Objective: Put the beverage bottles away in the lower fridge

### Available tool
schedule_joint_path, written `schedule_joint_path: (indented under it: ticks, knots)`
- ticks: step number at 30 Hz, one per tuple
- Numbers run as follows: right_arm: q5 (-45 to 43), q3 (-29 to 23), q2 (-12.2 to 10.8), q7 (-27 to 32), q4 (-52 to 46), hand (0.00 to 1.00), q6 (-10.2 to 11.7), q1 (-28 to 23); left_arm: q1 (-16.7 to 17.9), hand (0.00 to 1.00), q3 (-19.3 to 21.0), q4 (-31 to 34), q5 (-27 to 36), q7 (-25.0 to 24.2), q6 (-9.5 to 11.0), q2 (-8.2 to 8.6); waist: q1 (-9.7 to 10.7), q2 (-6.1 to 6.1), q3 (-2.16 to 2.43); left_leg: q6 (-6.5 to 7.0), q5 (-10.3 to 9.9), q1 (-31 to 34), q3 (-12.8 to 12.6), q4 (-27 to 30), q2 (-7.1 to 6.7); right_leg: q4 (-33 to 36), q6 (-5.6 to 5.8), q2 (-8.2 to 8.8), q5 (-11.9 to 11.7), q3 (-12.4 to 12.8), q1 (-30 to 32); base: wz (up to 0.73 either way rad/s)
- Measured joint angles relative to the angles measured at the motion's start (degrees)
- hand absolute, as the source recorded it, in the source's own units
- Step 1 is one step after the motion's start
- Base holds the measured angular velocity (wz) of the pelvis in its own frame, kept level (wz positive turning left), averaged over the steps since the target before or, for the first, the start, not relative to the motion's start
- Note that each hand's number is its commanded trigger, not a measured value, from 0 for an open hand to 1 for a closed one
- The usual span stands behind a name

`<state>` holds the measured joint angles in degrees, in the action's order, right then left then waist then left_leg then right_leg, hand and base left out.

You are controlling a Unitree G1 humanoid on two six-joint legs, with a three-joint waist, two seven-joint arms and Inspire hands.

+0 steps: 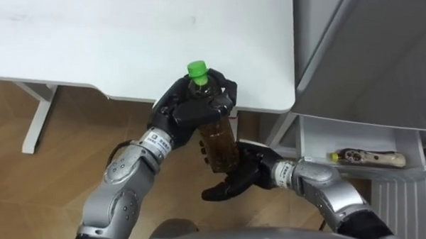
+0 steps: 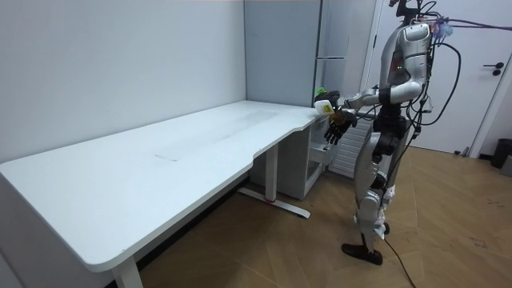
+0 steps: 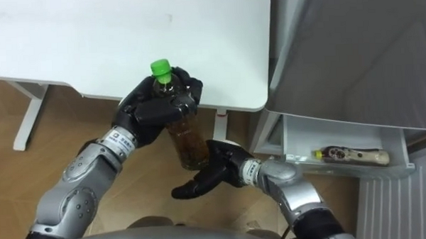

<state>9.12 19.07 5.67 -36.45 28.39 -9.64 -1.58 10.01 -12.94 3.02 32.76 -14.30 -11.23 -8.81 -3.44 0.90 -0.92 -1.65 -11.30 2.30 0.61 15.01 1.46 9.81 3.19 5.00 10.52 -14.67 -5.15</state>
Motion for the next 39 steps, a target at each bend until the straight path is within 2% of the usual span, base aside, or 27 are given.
schedule_joint_path:
  ticks: [5,9,17,28,29,30,31,39]
  knots:
    - [0.8,1.2,0.5,-0.1,0.0,0.00,0.0,-0.2,0.0,1.00,-1.7,0.0,-0.4,0.0,0.0,-1.00,0.1,-0.66,0.06,0.00,0.0,0.0,0.0,0.0,0.00,0.0,0.00,0.00,0.0,-0.1,0.0,0.00]
    - [3.1,1.7,0.4,-0.1,0.0,0.00,0.0,-0.3,0.1,1.00,-3.1,0.0,-5.5,-0.8,0.0,-1.40,0.2,-1.21,0.22,0.00,0.0,0.1,0.2,-0.1,-0.01,0.0,0.00,-0.01,0.0,-0.3,0.1,0.02]
    - [4.6,5.4,1.7,0.3,-0.8,0.00,0.1,-0.3,0.4,1.00,-6.0,-2.0,-10.3,-4.0,0.0,-2.84,0.5,-0.95,0.12,0.00,0.0,0.1,0.3,-0.1,-0.08,0.0,0.00,0.06,0.0,-0.4,0.0,0.01]
    - [4.9,5.5,1.6,0.0,-0.9,0.00,0.1,-0.3,0.4,1.00,-6.5,-2.2,-15.5,-6.9,0.3,-2.93,1.7,-0.70,-0.04,0.01,0.0,0.5,0.3,0.7,-0.05,0.4,-0.01,0.05,0.0,-0.4,0.1,0.00]
    - [5.7,5.5,1.6,0.0,-0.9,0.14,0.1,-0.3,0.4,1.00,-6.4,-2.4,-15.5,-7.2,0.4,-2.94,1.6,-0.67,-0.06,0.01,0.0,0.5,0.3,0.7,-0.02,0.6,0.00,0.06,0.0,-0.4,0.2,0.00]
    - [6.4,5.5,1.6,0.0,-0.9,0.88,0.1,-0.3,0.4,1.00,-6.4,-2.5,-15.5,-7.3,0.4,-2.94,1.6,-0.65,-0.08,0.01,0.0,0.5,0.3,0.7,0.00,0.7,0.00,0.06,0.0,-0.4,0.2,0.00]
    - [7.1,5.5,1.6,0.0,-0.9,1.00,0.1,-0.3,0.4,1.00,-6.4,-2.6,-15.5,-7.5,0.4,-2.98,1.6,-0.59,-0.11,0.01,0.0,0.5,0.3,0.8,0.01,0.8,0.00,0.06,0.0,-0.4,0.2,0.00]
    - [8.8,5.6,1.6,0.0,-0.8,1.00,0.1,-0.3,0.4,1.00,-6.3,-2.6,-15.5,-7.7,0.7,-3.06,1.6,-0.52,-0.16,0.01,0.0,0.5,0.3,0.9,0.01,0.9,0.00,0.07,0.0,-0.5,0.2,0.00]
